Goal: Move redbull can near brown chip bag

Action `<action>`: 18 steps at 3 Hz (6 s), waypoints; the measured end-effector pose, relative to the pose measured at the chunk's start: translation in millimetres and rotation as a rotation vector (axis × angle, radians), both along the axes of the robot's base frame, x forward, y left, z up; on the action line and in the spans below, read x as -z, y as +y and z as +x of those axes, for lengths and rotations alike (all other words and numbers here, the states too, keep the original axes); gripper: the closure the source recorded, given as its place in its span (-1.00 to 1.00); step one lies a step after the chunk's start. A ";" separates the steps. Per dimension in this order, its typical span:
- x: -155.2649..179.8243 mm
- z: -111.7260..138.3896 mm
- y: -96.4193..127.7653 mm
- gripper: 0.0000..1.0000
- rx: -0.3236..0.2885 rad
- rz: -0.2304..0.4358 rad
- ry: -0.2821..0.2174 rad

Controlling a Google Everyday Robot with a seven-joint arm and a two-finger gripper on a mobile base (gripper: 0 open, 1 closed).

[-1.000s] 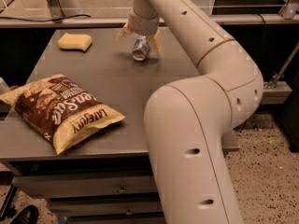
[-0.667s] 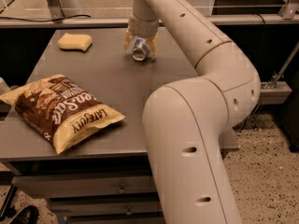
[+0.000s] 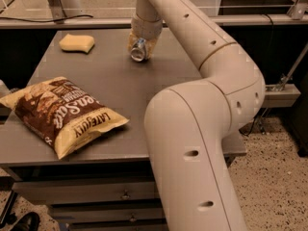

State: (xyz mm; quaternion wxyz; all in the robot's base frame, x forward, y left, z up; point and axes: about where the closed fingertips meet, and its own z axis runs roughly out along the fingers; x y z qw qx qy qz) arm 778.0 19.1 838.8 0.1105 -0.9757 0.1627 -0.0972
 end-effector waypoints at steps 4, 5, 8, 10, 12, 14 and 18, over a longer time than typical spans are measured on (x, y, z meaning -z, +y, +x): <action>-62.7 -81.6 -23.1 1.00 0.156 0.054 0.074; -62.9 -76.0 -14.9 1.00 0.122 0.055 0.063; -38.1 -150.2 42.7 1.00 -0.299 -0.193 0.059; -19.9 -205.0 31.7 1.00 -0.484 -0.051 0.212; -26.0 -234.8 49.7 1.00 -0.547 0.111 0.293; -12.5 -236.7 48.2 0.20 -0.523 0.111 0.335; -11.6 -233.8 47.5 -1.00 -0.520 0.054 0.319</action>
Offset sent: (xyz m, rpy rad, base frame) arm -0.0947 -0.0351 0.0875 0.0283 0.1037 -0.1510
